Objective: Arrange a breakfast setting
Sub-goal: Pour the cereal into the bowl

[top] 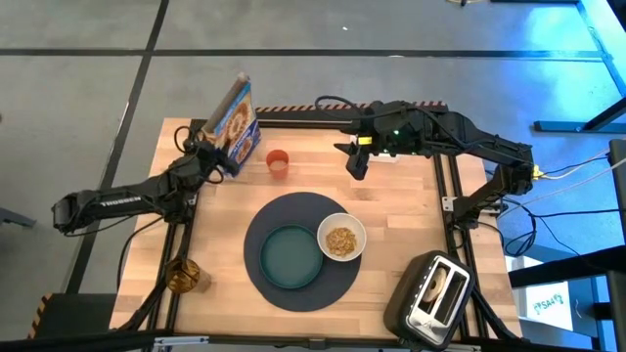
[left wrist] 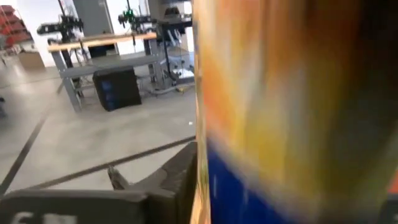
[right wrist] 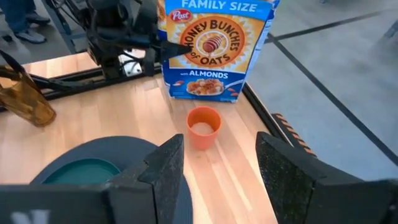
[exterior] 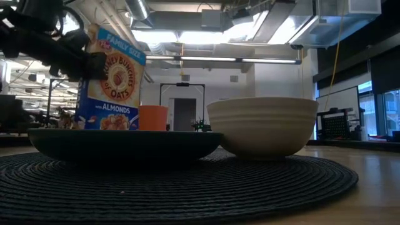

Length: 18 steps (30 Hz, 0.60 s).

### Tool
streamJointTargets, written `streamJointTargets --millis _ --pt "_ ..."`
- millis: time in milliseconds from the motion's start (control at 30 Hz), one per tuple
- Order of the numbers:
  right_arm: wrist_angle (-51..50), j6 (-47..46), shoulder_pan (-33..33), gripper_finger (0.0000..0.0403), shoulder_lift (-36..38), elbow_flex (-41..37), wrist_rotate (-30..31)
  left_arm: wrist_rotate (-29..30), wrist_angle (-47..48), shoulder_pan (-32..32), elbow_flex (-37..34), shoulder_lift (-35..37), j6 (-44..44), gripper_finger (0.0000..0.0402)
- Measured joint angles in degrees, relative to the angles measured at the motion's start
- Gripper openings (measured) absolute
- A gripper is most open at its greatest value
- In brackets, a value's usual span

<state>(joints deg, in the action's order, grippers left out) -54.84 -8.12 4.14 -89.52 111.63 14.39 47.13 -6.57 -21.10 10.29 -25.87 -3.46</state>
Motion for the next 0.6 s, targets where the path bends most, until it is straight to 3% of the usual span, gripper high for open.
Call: streamJointTargets --millis 267,600 --pt "-0.8 -0.6 0.0 0.0191 0.0 0.0 0.0 0.0 0.1 0.0 5.2 0.0 5.8 0.019" --pt "-0.8 0.0 0.0 0.0191 0.0 0.0 0.0 -1.7 0.1 0.0 14.8 0.0 13.9 0.0232"
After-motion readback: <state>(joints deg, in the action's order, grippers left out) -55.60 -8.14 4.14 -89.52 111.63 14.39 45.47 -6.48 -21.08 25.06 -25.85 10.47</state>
